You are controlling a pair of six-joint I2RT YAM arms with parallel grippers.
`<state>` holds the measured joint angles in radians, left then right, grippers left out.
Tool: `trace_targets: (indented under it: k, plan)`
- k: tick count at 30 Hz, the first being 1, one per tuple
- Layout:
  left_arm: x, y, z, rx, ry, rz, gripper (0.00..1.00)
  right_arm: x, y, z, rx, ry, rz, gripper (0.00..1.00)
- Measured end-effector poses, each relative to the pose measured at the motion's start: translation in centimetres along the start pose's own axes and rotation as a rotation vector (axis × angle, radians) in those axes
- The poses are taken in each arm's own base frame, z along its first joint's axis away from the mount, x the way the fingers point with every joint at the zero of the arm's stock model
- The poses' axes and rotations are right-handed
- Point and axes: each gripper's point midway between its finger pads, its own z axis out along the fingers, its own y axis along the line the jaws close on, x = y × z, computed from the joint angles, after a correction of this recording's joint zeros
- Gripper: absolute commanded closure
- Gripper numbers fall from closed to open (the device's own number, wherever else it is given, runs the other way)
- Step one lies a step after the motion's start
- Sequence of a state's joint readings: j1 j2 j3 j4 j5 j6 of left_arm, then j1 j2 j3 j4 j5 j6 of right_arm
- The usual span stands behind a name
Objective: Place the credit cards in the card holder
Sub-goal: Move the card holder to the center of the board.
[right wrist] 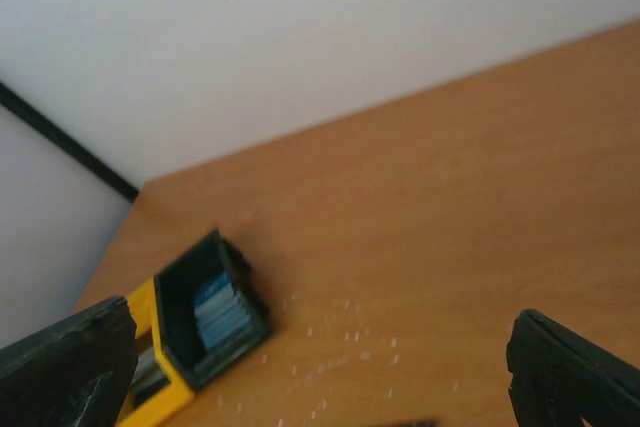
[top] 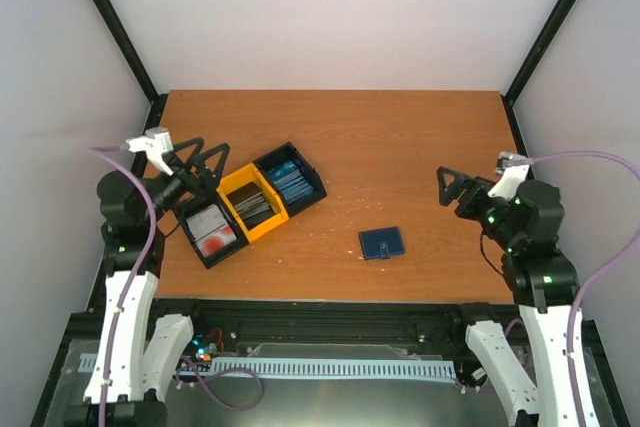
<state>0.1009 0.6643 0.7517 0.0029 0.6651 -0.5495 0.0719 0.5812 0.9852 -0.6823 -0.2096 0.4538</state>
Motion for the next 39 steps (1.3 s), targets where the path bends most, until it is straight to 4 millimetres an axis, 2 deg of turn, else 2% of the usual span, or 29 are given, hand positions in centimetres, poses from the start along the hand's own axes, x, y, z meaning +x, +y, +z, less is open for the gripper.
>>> trace_targets:
  k: [4,8,10,13,14,16,21,25,28,32,36,39]
  plan:
    - [3.2,-0.8,2.1,0.112,0.126,-0.071,0.00,5.3,-1.8,3.0,-0.002,0.181,0.069,0.07]
    - [8.2,-2.7,4.6,0.221,0.299,-0.144,0.00,12.3,-4.3,5.5,0.048,0.395,0.167,0.12]
    - [11.0,-3.8,5.7,0.259,0.384,-0.173,0.00,15.5,-5.3,6.3,0.087,0.499,0.202,0.27]
    - [15.3,-5.0,7.1,0.284,0.508,-0.204,0.00,20.2,-5.1,6.7,0.117,0.654,0.191,0.60]
    - [16.9,-5.4,7.6,0.288,0.548,-0.206,0.01,21.6,-4.9,6.6,0.129,0.698,0.177,0.67]
    - [20.6,-6.4,8.3,0.294,0.640,-0.200,0.03,24.2,-4.7,6.4,0.166,0.769,0.157,0.72]
    - [28.7,-7.7,9.3,0.284,0.848,-0.186,0.04,29.2,-5.7,5.5,0.269,0.889,0.131,0.74]
    - [32.5,-7.8,9.5,0.261,0.938,-0.171,0.04,31.3,-6.9,5.5,0.356,0.938,0.114,0.74]
    - [34.1,-7.5,9.9,0.244,0.970,-0.164,0.04,32.0,-7.6,5.9,0.402,0.944,0.102,0.74]
    - [35.1,-6.7,10.4,0.209,0.983,-0.158,0.02,32.2,-8.3,6.7,0.448,0.926,0.085,0.81]
    - [35.4,-5.9,10.8,0.167,0.981,-0.144,0.01,31.4,-8.9,8.5,0.496,0.867,0.046,0.81]
    - [35.4,-5.4,11.9,0.131,0.971,-0.129,0.00,30.7,-9.4,10.0,0.533,0.808,0.014,0.81]
